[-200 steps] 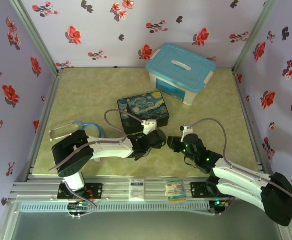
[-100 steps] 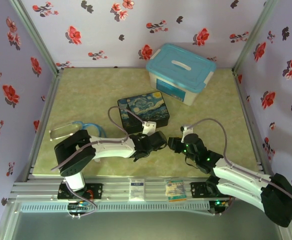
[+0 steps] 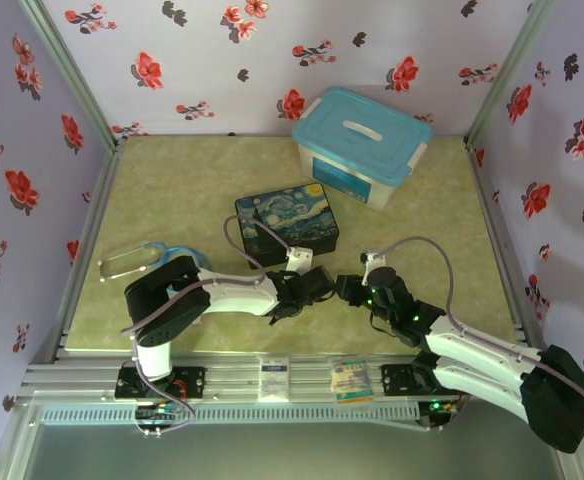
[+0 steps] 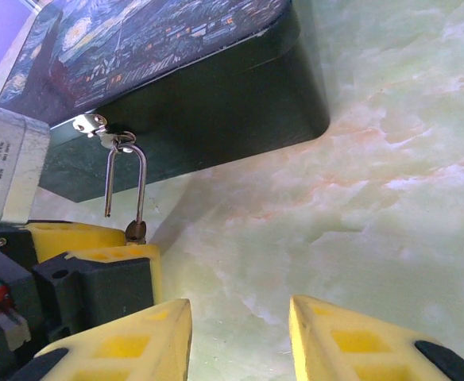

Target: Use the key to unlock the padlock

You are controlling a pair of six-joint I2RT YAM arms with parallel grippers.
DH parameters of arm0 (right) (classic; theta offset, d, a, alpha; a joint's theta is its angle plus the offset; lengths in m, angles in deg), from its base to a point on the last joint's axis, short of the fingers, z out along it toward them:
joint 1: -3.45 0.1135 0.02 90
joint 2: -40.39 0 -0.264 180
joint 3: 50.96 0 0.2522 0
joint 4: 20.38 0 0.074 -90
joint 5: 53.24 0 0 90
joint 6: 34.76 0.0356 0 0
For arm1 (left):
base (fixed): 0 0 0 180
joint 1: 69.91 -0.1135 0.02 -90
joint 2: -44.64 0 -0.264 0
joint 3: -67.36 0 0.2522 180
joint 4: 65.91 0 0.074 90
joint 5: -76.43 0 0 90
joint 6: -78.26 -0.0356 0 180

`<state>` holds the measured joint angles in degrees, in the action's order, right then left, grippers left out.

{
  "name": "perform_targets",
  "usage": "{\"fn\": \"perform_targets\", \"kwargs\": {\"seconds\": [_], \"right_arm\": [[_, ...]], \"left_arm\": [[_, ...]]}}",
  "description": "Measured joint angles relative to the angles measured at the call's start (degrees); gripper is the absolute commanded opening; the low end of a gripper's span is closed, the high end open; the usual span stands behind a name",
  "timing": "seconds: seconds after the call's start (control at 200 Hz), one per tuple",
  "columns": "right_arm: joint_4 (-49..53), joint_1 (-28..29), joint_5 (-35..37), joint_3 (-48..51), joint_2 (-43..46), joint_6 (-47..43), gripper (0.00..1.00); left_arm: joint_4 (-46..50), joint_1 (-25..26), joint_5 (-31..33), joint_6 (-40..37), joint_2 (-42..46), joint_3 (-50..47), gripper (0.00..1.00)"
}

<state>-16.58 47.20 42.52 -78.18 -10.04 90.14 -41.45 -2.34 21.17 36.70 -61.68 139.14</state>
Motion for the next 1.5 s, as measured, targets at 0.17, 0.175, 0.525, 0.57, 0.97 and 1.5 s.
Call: {"fn": "perform_targets", "kwargs": {"seconds": [0.17, 0.175, 0.525, 0.57, 0.97, 1.5], "right_arm": [[0.0, 0.0, 0.0, 0.0, -0.3, 0.0, 0.38], [0.0, 0.0, 0.0, 0.0, -0.3, 0.0, 0.38], [-0.9, 0.0, 0.1, 0.5, -0.3, 0.0, 0.38], [-0.9, 0.0, 0.1, 0.5, -0.3, 0.0, 0.38], [-0.3, -2.6, -0.4, -3.0, -9.5, 5.3, 0.64], [-5.1, 3.4, -4.7, -21.4, -39.5, 8.5, 0.66]], "left_arm": [[1.0, 0.2, 0.7, 0.0, -2.5, 1.7, 0.37], [1.0, 0.2, 0.7, 0.0, -2.5, 1.7, 0.37], [10.6, 0.7, 4.4, -0.4, -5.9, 8.3, 0.51], [11.0, 0.8, 4.7, -0.5, -5.9, 8.3, 0.53], [0.7, 1.6, 0.0, -1.6, 16.9, -4.8, 0.58], [2.9, -14.2, -6.0, -4.6, 35.7, -11.3, 0.66]]}}
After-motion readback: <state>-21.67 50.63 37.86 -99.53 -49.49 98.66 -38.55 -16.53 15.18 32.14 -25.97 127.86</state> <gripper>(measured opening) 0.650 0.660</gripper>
